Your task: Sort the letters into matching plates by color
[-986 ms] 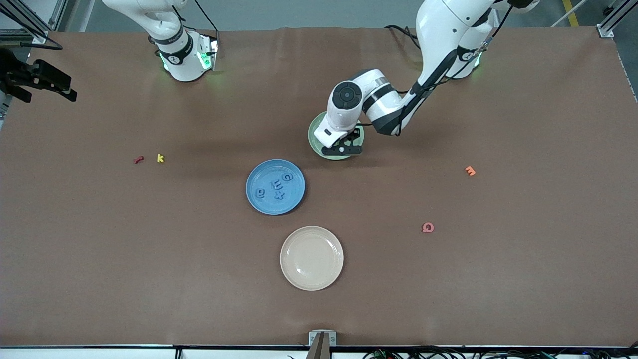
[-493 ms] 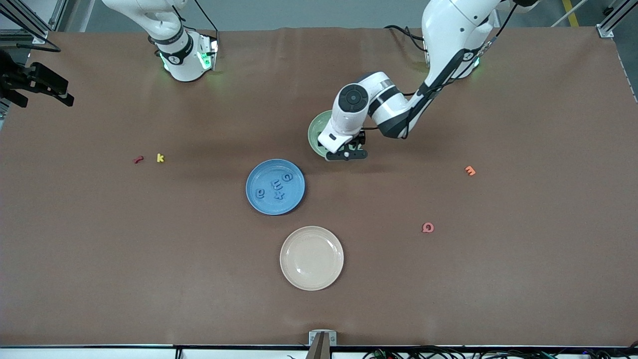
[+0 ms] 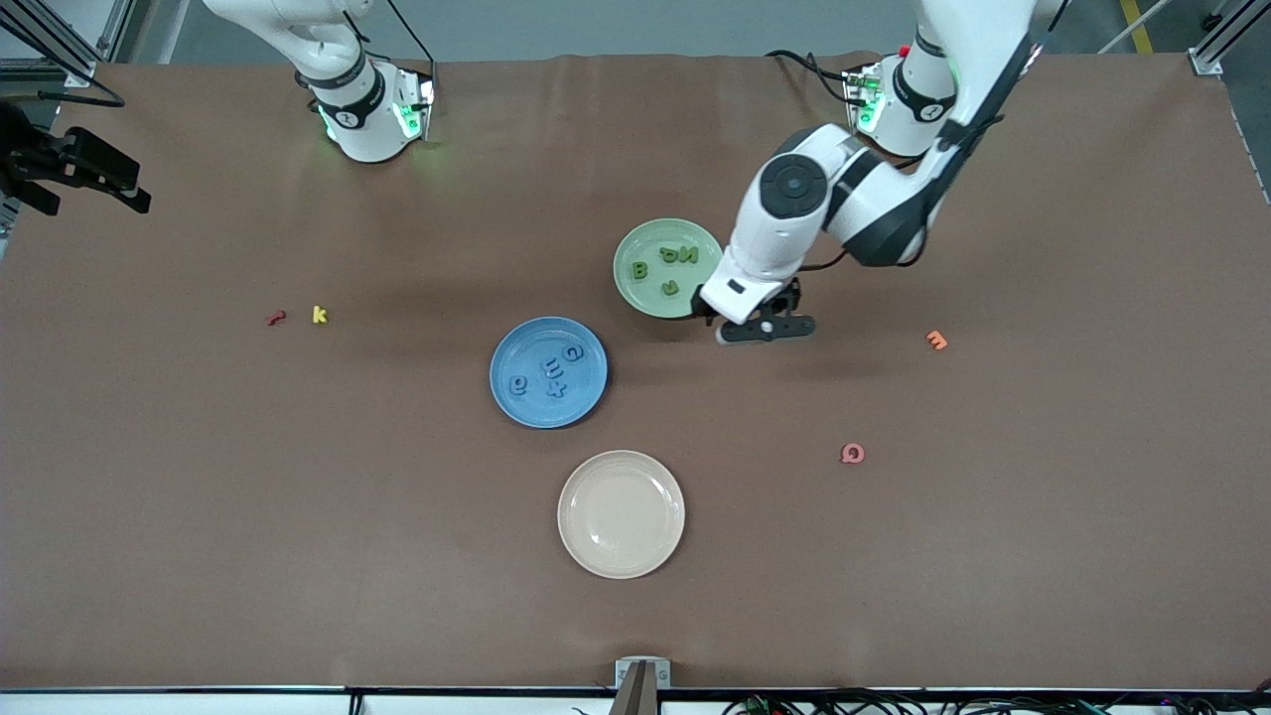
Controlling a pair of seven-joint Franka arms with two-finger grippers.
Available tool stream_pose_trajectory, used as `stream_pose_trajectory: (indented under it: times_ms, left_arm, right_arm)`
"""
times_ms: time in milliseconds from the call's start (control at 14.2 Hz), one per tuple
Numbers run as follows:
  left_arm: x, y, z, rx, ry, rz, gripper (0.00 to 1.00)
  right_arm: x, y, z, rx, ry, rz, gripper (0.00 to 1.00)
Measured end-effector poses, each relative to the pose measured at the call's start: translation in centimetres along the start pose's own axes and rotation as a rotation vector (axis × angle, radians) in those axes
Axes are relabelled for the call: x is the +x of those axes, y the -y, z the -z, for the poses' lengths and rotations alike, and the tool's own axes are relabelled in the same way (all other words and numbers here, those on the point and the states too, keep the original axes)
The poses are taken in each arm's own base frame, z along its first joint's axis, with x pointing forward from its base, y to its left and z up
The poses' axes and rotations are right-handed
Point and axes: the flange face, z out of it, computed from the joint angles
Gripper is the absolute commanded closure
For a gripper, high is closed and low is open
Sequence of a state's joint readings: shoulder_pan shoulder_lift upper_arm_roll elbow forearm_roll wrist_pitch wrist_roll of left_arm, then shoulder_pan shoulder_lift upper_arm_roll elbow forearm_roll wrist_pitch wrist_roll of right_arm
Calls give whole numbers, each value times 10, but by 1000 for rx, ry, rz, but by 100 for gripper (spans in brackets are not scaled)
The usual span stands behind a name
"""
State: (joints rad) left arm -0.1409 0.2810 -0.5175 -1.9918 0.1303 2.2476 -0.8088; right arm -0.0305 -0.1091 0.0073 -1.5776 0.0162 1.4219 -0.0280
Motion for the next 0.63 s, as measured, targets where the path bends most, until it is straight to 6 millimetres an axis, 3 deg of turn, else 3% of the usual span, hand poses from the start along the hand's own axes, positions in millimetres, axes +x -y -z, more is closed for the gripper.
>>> stream_pose_trajectory:
  times_ms: [352, 634]
  left_arm:
    - [29, 62, 84, 54, -61, 51, 1]
    - [50, 100, 122, 68, -89, 60, 1]
  right_arm:
    - [1, 0, 1, 1, -9, 0, 0]
    - [3, 2, 2, 16, -26, 2, 0]
